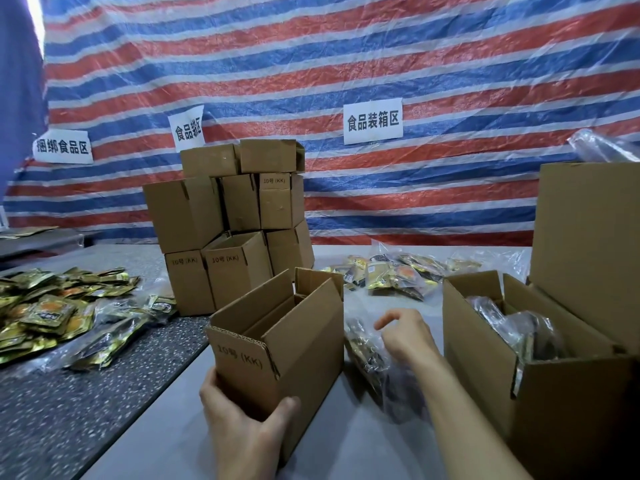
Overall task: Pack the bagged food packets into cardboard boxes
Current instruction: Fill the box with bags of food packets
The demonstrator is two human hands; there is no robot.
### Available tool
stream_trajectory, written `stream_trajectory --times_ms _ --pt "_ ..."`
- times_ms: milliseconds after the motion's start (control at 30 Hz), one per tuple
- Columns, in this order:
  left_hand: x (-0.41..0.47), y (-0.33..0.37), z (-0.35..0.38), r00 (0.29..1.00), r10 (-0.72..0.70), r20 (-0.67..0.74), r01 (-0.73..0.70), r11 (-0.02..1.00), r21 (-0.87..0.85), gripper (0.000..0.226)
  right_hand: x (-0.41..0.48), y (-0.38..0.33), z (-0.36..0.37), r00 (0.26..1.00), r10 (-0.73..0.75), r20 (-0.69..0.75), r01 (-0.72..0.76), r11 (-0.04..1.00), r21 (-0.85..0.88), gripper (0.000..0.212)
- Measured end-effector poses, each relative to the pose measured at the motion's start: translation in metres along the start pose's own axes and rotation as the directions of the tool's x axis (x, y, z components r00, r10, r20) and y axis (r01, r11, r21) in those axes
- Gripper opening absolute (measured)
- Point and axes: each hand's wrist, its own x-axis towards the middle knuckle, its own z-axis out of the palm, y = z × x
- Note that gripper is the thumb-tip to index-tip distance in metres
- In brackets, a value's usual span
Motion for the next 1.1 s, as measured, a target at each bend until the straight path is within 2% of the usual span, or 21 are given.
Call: stream_trajectory --times_ms 100,233,267,333,367,400,467,567,667,733,767,933,1033,1100 --pt "0.001 -0.002 0.000 1.000 -0.009 -0.009 0.009 1.000 -0.001 0.137 0.003 -0.005 -0.004 0.999 -0.047 0.000 0.047 0.998 0.037 0.035" --pt "0.003 -0.005 0.000 1.000 -0.014 -0.022 0.014 1.000 0.006 0.124 0.006 -0.013 -0.006 0.996 -0.049 0.071 0.034 0.979 0.203 0.013" --pt "0.003 -0.005 0.001 1.000 -0.010 -0.021 0.010 1.000 0.002 0.123 0.006 -0.013 -0.004 0.995 -0.018 0.095 -0.001 0.981 0.195 0.016" --pt "0.002 -0.004 0.001 1.000 -0.003 -0.011 0.003 1.000 -0.003 0.123 0.004 -0.009 -0.002 0.978 0.065 0.199 -0.090 0.988 0.122 0.045" --pt "0.002 -0.004 0.000 1.000 0.002 -0.004 -0.002 1.000 -0.003 0.124 0.003 -0.007 0.000 0.961 0.087 0.263 -0.106 0.993 0.059 0.052" --pt "0.002 -0.003 0.000 1.000 0.007 0.001 -0.007 1.000 -0.003 0.126 0.003 -0.004 0.002 0.946 0.091 0.310 -0.096 0.995 0.001 0.048" --pt "0.001 -0.001 0.000 1.000 0.014 0.002 -0.014 1.000 -0.017 0.135 0.005 -0.002 0.002 0.941 0.103 0.321 -0.092 0.995 -0.050 0.029" --pt "0.001 0.000 -0.001 1.000 0.002 0.002 -0.002 1.000 -0.028 0.135 0.009 -0.003 -0.001 0.961 0.098 0.260 -0.136 0.982 0.129 0.004" --pt "0.001 -0.003 0.000 1.000 0.014 0.021 -0.014 1.000 -0.005 0.125 0.009 -0.007 -0.006 0.961 0.112 0.253 -0.182 0.944 0.274 0.018" --pt "0.002 -0.005 0.000 1.000 0.018 0.024 -0.018 1.000 0.001 0.123 0.008 -0.010 -0.010 0.971 0.106 0.214 -0.165 0.946 0.279 0.011" --pt "0.002 -0.005 0.001 1.000 0.016 0.026 -0.016 1.000 0.000 0.123 0.007 -0.012 -0.013 0.979 0.093 0.184 -0.142 0.951 0.274 0.004" --pt "0.003 -0.005 0.001 0.998 0.035 0.046 -0.035 0.999 -0.012 0.121 0.000 -0.033 -0.034 1.000 -0.001 -0.030 0.010 0.947 0.321 0.014" --pt "0.002 -0.004 0.000 0.997 0.036 0.073 -0.035 0.999 -0.013 0.124 -0.010 -0.048 -0.049 0.980 -0.044 -0.195 0.126 0.895 0.428 0.012" --pt "0.002 -0.003 0.000 0.995 0.037 0.097 -0.036 0.999 -0.017 0.124 -0.019 -0.059 -0.059 0.965 -0.063 -0.255 0.195 0.821 0.536 0.014"
